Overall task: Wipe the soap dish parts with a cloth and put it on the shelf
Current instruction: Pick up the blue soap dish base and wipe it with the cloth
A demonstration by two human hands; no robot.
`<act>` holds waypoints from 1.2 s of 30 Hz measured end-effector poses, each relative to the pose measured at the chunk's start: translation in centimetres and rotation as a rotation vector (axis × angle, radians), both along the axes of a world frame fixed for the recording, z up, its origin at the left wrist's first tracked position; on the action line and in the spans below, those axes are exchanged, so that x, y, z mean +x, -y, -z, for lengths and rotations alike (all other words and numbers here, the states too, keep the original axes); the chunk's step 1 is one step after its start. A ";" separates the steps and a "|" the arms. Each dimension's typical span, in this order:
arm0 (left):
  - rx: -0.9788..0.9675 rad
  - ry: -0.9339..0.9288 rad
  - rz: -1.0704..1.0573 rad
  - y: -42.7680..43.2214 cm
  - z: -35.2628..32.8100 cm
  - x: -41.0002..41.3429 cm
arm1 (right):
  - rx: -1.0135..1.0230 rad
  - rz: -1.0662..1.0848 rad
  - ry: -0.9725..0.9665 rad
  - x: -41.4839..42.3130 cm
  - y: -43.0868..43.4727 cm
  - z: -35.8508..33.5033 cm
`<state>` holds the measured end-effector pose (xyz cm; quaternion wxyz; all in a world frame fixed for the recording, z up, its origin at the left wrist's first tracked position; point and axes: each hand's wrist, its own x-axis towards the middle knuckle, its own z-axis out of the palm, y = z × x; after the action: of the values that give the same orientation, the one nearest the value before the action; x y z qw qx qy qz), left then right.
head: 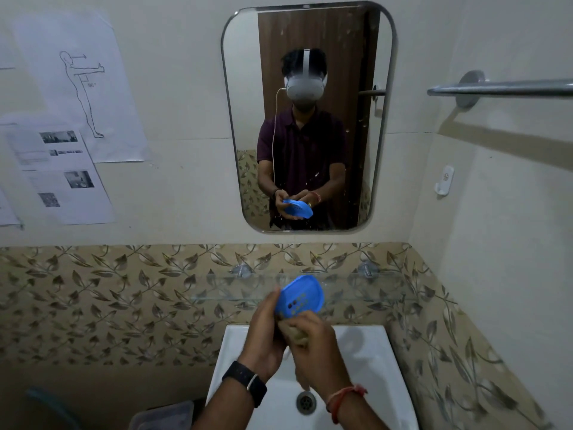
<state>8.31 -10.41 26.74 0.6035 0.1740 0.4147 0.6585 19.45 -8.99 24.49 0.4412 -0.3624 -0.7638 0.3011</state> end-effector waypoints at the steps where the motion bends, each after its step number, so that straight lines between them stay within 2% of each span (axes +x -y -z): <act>1: 0.009 -0.023 -0.017 0.0 0.2 -0.3 | -0.035 0.002 0.031 0.4 -0.5 0.0; 2: 0.019 -0.061 -0.030 0.0 0.3 -0.7 | -0.099 0.059 0.018 0.9 -1.2 -0.1; 5: 0.022 -0.179 -0.025 0.2 0.2 -1.4 | -0.324 0.369 -0.220 2.3 -4.1 -1.1; 7: 0.001 -0.248 0.019 0.5 0.0 -2.1 | -0.330 0.451 -0.345 3.3 -5.3 -1.8; 10: -0.003 -0.360 0.100 0.9 -1.0 -2.9 | -0.413 0.241 -0.402 3.8 -5.2 -2.1; 12: 0.020 -0.394 0.052 0.8 -1.7 -3.2 | -0.495 0.071 -0.432 3.7 -4.2 -1.8; 15: 0.050 -0.296 -0.147 0.1 -1.6 -3.1 | -0.461 0.051 -0.461 3.1 -2.4 -1.7; 17: 0.023 -0.184 -0.186 -0.3 -1.1 -2.2 | -0.477 -0.008 -0.449 2.0 -0.9 -1.8; 20: -0.061 0.101 -0.122 -0.4 -0.6 -0.7 | -0.396 -0.184 -0.315 0.1 1.5 -1.9; 22: -0.031 0.175 -0.063 -0.2 -0.5 -0.8 | -0.303 -0.199 -0.241 -0.3 2.1 -1.9; 25: 0.085 0.188 0.146 0.6 -0.2 -1.1 | -0.203 0.018 -0.163 -0.6 1.8 -2.2; 28: 0.167 0.144 0.238 0.8 0.2 -0.9 | -0.128 0.300 -0.201 -1.2 1.3 -3.1; 30: 0.186 0.138 0.217 0.6 0.0 -1.2 | -0.060 0.198 -0.161 -1.2 1.3 -3.7; 34: 0.152 0.232 0.079 0.2 0.1 -2.9 | -0.107 -0.312 0.170 -0.3 2.1 -4.1; 36: 0.163 0.227 0.063 0.4 0.3 -3.1 | -0.039 -0.307 0.321 0.0 1.9 -4.1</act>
<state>5.19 -10.78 26.47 0.6507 0.1597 0.2833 0.6862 19.46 -10.91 28.58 0.2557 -0.2934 -0.8646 0.3179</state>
